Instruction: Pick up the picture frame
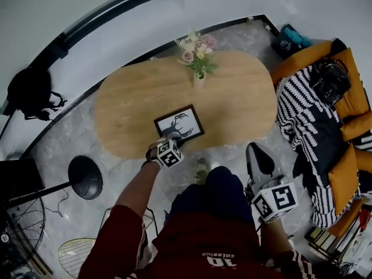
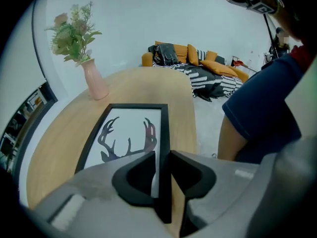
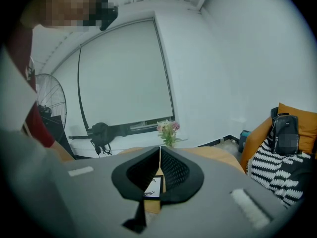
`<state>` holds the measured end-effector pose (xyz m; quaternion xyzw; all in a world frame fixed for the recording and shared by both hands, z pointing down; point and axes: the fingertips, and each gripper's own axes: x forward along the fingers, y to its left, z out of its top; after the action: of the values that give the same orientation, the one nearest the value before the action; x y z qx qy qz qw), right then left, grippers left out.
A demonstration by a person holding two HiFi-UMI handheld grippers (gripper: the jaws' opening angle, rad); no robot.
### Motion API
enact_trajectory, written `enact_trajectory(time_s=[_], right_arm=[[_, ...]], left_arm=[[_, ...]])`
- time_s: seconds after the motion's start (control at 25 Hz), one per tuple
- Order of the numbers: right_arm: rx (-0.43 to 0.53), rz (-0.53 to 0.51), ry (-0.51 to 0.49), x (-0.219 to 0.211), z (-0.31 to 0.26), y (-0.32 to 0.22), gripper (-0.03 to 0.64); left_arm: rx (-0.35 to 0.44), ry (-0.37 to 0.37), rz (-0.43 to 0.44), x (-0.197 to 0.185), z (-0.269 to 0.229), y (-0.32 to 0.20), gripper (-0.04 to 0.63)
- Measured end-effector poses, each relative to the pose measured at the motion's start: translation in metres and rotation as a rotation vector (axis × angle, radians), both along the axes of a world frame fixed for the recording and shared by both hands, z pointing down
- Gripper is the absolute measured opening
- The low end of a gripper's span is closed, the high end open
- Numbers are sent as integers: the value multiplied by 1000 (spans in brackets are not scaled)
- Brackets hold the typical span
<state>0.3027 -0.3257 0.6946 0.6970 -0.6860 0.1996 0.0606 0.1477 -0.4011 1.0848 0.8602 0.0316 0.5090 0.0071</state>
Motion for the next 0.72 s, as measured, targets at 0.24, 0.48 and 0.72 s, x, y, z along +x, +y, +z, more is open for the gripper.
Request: enact_trajectory(time_s=[0.24, 0.48, 0.72], right_arm=[[-8, -8, -13, -4, 2, -1, -5], [-16, -22, -11, -5, -3, 3, -5], [-27, -24, -27, -5, -20, 8, -4]], left_arm=[[13, -2, -1, 1, 0, 7, 67], [4, 26, -52, 3, -16, 0, 66], [16, 71, -138, 3, -60, -14, 67]])
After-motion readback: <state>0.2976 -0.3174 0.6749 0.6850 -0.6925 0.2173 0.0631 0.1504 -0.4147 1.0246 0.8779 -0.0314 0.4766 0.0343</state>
